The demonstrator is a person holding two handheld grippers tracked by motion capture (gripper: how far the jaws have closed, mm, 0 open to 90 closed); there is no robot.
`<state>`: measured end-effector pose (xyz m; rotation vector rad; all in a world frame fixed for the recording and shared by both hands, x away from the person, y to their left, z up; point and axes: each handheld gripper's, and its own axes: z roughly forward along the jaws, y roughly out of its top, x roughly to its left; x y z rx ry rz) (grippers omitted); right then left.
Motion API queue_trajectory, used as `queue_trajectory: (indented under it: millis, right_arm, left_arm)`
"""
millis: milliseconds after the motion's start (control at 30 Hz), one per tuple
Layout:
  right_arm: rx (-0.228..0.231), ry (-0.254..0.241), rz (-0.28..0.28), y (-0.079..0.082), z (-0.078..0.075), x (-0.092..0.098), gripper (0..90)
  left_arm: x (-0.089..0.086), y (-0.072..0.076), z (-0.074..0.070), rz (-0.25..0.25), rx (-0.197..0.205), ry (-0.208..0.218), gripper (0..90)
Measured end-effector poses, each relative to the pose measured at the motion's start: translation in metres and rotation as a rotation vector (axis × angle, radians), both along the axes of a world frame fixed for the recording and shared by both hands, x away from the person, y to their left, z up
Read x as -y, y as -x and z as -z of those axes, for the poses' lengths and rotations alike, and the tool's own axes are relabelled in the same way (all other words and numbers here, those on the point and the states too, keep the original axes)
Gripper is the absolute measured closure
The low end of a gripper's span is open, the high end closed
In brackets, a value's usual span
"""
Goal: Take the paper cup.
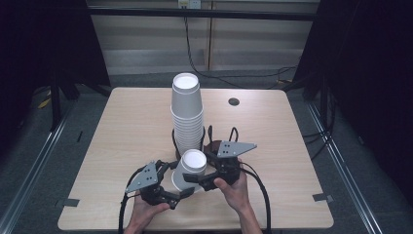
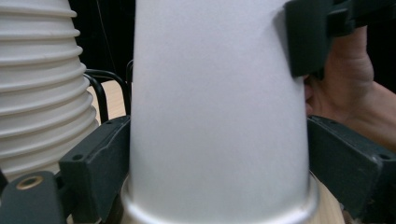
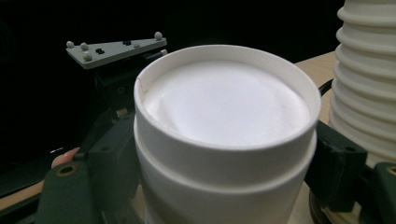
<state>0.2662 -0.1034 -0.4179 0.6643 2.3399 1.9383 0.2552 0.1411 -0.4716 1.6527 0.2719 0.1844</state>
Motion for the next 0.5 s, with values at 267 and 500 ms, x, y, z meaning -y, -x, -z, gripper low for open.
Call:
queue_trajectory:
  millis: [267, 500]
  right_arm:
    - [0.003, -0.004, -0.023, -0.0008, 0.0018, -0.0053, 22.0]
    - [0.010, -0.001, -0.023, -0.0016, 0.0019, -0.0055, 21.0]
  left_arm:
    - [0.0059, -0.0038, -0.0016, 0.013, -0.009, 0.014, 10.1]
    - [0.0066, -0.0060, -0.0006, 0.024, -0.007, 0.012, 14.5]
